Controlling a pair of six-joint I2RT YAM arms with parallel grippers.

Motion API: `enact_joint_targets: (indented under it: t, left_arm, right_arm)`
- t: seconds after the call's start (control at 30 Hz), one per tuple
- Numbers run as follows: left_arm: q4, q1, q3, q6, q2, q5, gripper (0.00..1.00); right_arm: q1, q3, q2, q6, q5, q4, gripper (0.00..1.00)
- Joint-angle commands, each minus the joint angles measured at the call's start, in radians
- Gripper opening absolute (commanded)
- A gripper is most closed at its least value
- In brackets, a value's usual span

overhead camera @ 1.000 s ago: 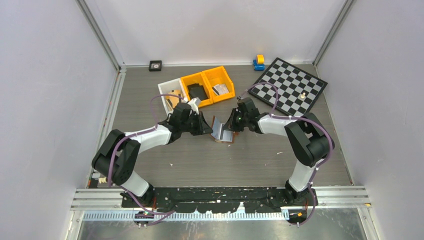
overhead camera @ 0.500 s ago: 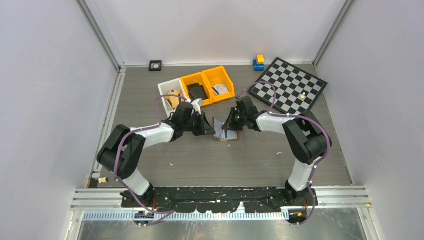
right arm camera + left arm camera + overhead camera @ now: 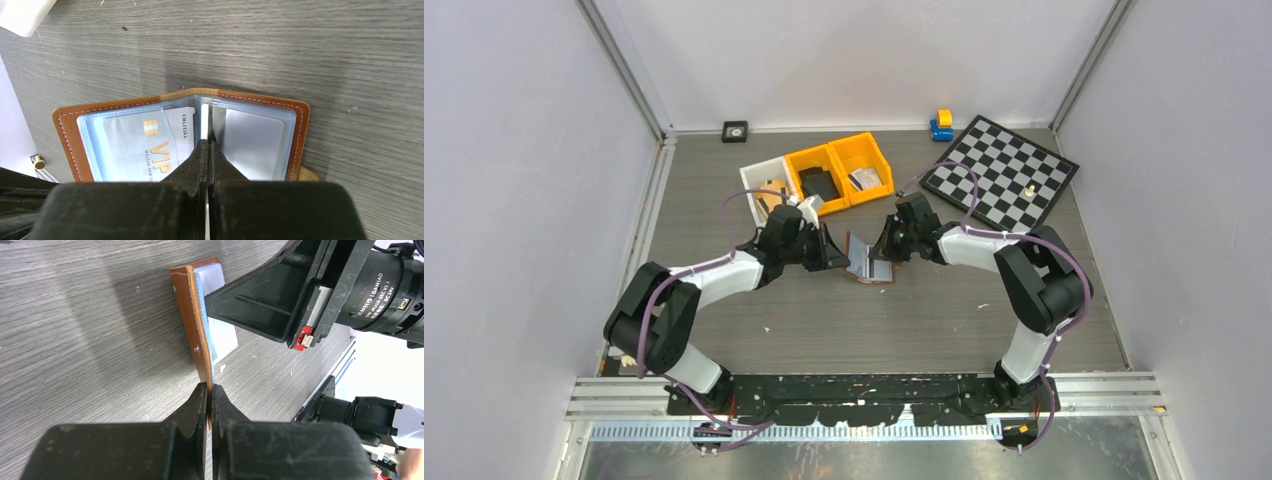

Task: Take the credit cards out of the card holder
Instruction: Remove the credit card from the card holder.

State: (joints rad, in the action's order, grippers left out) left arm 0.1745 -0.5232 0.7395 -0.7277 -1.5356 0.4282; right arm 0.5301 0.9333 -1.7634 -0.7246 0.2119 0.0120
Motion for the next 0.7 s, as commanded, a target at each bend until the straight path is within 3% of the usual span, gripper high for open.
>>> enact_joint_targets:
  t: [0.0, 0.2, 0.33, 0.67]
  left_arm:
    - [0.026, 0.010, -0.004, 0.016, 0.067, -0.034, 0.00]
    - [0.039, 0.009, 0.010, 0.006, 0.030, 0.002, 0.01]
    - [0.054, 0.010, 0.023, -0.006, -0.011, 0.040, 0.10]
    - [0.072, 0.009, 0.034, -0.019, -0.059, 0.065, 0.20]
  right_arm:
    - [0.003, 0.033, -0.027, 0.017, -0.008, -0.061, 0.00]
    - [0.005, 0.055, -0.068, 0.013, 0.023, -0.068, 0.00]
    - [0.010, 0.066, -0.089, 0.007, 0.043, -0.064, 0.00]
    - [0.016, 0.064, -0.092, -0.002, 0.055, -0.053, 0.00]
